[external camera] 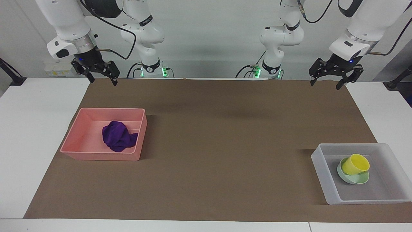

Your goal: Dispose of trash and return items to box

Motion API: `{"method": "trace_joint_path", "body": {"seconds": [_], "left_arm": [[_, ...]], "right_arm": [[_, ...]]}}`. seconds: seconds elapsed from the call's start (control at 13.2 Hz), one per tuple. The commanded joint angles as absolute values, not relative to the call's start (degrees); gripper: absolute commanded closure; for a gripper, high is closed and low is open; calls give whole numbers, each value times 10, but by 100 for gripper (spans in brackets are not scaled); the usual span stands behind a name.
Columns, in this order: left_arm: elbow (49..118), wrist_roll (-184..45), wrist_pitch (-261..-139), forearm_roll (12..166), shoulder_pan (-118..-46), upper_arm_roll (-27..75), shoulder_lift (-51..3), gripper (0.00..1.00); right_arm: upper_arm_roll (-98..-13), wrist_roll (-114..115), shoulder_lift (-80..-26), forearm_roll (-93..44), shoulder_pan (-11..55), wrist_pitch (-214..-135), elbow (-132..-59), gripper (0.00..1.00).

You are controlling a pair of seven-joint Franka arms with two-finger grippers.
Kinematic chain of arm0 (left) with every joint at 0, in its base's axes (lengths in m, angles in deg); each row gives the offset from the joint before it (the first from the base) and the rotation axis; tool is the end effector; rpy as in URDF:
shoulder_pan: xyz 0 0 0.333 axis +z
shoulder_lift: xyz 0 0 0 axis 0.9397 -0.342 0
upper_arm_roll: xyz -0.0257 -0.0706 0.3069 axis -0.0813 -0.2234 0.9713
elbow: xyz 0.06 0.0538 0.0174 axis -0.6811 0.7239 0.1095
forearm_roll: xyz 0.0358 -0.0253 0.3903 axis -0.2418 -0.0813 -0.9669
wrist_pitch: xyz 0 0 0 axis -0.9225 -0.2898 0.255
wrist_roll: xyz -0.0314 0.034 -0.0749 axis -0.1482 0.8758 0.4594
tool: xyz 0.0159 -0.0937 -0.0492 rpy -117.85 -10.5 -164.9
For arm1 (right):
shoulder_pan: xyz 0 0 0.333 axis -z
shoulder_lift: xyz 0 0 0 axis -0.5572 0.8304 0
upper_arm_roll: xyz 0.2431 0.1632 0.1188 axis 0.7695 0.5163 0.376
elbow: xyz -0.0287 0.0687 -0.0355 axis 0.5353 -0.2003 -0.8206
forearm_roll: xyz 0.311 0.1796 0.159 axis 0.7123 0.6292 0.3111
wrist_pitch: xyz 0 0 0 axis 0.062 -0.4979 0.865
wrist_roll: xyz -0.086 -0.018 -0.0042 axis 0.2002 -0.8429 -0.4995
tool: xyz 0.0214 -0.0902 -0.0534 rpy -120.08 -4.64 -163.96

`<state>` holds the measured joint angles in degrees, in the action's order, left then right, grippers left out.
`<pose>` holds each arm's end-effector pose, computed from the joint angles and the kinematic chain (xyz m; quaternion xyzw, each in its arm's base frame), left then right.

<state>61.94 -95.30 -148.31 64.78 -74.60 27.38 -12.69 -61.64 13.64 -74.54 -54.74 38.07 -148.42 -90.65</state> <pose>0.5417 -0.0465 0.6497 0.9915 -0.1292 0.0043 0.0111 0.5177 -0.0315 0.6159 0.9971 -0.0757 -0.0075 0.0005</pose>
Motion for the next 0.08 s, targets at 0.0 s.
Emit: {"method": "trace_joint_path", "body": {"seconds": [0.0], "left_arm": [[644, -949, -1482, 641, -752, 286, -110, 0]], "right_arm": [[-613, 141, -754, -545, 390, -1490, -914, 0]]}}
